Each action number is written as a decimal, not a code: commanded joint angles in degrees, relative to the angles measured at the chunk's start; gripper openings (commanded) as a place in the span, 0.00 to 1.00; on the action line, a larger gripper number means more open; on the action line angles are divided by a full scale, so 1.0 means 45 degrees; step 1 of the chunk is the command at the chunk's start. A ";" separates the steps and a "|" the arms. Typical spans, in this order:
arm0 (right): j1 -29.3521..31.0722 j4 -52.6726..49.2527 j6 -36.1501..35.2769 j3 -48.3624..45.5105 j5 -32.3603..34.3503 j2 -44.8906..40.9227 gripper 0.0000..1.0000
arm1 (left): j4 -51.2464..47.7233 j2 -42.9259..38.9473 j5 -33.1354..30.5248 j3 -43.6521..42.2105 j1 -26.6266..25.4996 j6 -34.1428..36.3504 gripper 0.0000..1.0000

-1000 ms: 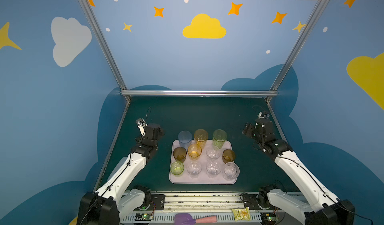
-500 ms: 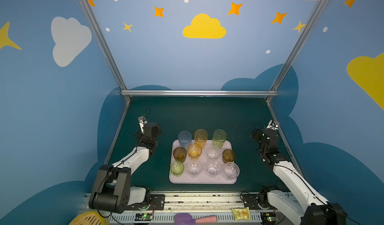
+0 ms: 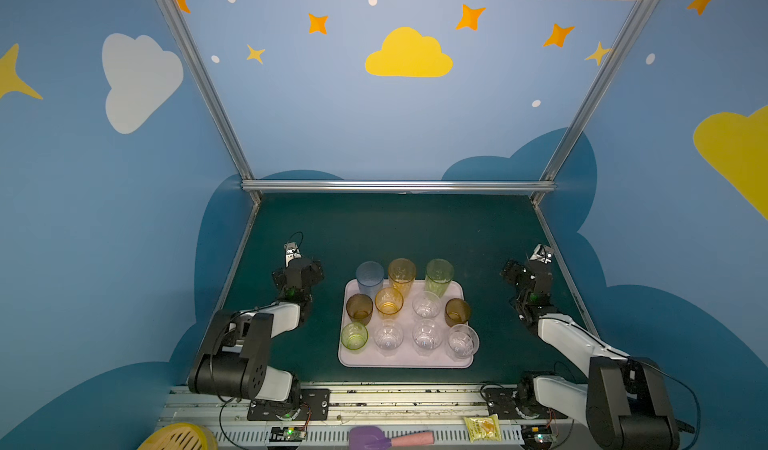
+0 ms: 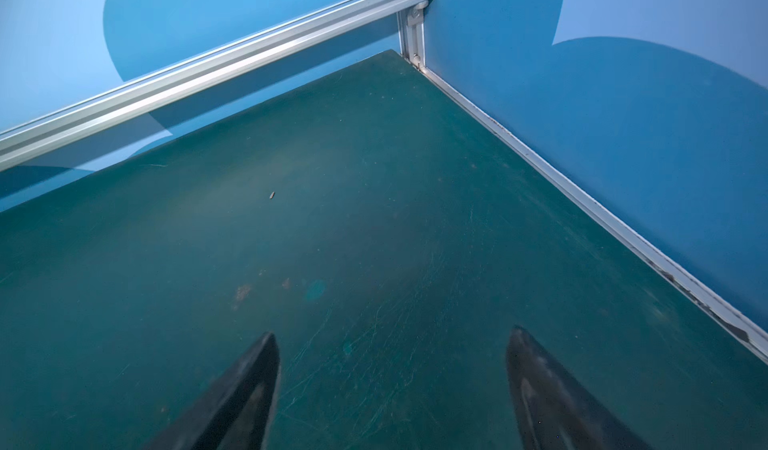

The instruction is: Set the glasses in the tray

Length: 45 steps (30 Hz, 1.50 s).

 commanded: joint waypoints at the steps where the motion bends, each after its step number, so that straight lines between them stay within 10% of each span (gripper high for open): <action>1: -0.0195 0.1274 -0.0637 -0.0333 -0.0068 -0.0146 0.85 | 0.0942 0.0018 0.0296 0.0062 0.0211 -0.0010 1.00; 31: -0.0086 0.6623 -0.3455 -0.0481 -0.2580 0.4789 0.87 | 0.1580 0.0517 0.0748 -0.0150 0.0722 -0.0490 1.00; 45: 0.0041 0.5402 -0.3374 -0.0196 -0.2305 0.4447 0.87 | 0.1569 0.0517 0.0755 -0.0118 0.0712 -0.0490 1.00</action>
